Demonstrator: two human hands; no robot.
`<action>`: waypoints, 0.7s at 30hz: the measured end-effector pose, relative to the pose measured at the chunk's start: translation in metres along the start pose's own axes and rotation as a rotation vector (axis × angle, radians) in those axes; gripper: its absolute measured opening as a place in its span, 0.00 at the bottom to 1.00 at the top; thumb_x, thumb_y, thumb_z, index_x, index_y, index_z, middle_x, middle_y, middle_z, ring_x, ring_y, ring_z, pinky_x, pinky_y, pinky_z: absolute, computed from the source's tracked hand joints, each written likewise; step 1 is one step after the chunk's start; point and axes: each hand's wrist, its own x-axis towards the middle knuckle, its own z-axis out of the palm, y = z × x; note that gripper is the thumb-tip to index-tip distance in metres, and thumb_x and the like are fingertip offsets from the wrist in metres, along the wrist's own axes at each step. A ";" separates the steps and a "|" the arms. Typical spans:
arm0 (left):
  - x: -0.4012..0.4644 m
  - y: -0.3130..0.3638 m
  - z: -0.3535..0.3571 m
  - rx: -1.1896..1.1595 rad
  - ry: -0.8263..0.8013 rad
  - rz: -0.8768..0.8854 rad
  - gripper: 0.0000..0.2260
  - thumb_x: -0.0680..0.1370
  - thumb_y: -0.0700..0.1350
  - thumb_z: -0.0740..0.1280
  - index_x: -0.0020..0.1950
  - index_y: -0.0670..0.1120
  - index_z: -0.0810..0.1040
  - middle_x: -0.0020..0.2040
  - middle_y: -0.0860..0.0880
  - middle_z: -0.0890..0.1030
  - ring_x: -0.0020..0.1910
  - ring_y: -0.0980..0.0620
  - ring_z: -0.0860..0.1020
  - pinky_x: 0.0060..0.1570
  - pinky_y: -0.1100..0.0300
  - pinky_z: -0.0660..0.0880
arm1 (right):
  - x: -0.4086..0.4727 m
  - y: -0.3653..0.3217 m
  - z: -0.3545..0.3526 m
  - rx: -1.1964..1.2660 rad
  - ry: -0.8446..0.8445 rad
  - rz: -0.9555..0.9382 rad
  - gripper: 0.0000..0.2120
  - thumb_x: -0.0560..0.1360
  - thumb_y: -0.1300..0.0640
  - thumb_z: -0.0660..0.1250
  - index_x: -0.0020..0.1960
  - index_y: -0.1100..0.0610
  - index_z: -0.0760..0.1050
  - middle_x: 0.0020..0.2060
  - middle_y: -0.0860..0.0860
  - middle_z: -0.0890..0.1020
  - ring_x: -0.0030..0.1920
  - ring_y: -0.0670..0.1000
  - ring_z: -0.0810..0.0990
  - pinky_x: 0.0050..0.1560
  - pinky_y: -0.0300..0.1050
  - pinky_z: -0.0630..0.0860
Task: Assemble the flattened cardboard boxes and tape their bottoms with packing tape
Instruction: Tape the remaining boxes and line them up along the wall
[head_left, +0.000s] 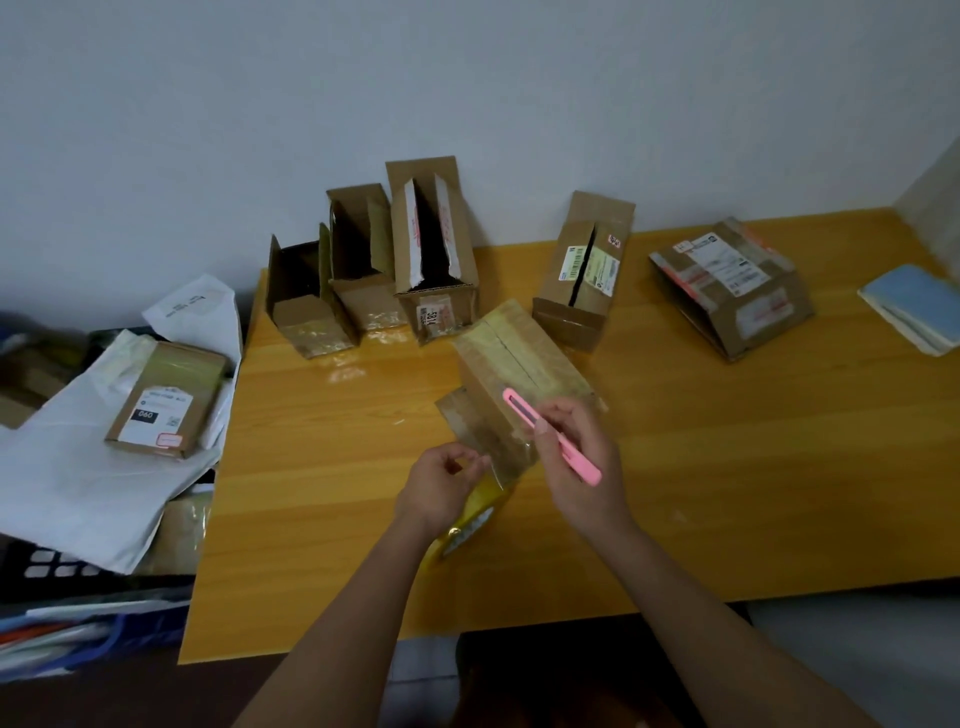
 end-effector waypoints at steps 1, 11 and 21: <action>0.000 -0.002 -0.002 -0.016 -0.004 0.006 0.08 0.75 0.56 0.70 0.43 0.52 0.82 0.43 0.46 0.81 0.39 0.52 0.74 0.47 0.50 0.76 | 0.000 0.004 -0.001 -0.008 -0.032 -0.002 0.08 0.80 0.61 0.63 0.58 0.55 0.76 0.48 0.45 0.82 0.44 0.44 0.83 0.38 0.39 0.79; -0.006 -0.001 -0.016 -0.137 -0.087 0.078 0.07 0.79 0.45 0.67 0.42 0.46 0.80 0.36 0.52 0.74 0.38 0.56 0.70 0.38 0.66 0.69 | 0.000 0.012 -0.006 -0.106 -0.198 0.003 0.09 0.69 0.64 0.71 0.40 0.51 0.76 0.36 0.48 0.80 0.36 0.46 0.80 0.33 0.41 0.76; -0.006 0.003 -0.017 -0.146 -0.098 0.047 0.07 0.80 0.45 0.66 0.48 0.42 0.81 0.38 0.52 0.75 0.40 0.55 0.72 0.39 0.70 0.69 | 0.005 0.019 -0.011 -0.263 -0.294 -0.107 0.09 0.68 0.65 0.68 0.37 0.52 0.72 0.33 0.44 0.76 0.36 0.46 0.79 0.45 0.63 0.78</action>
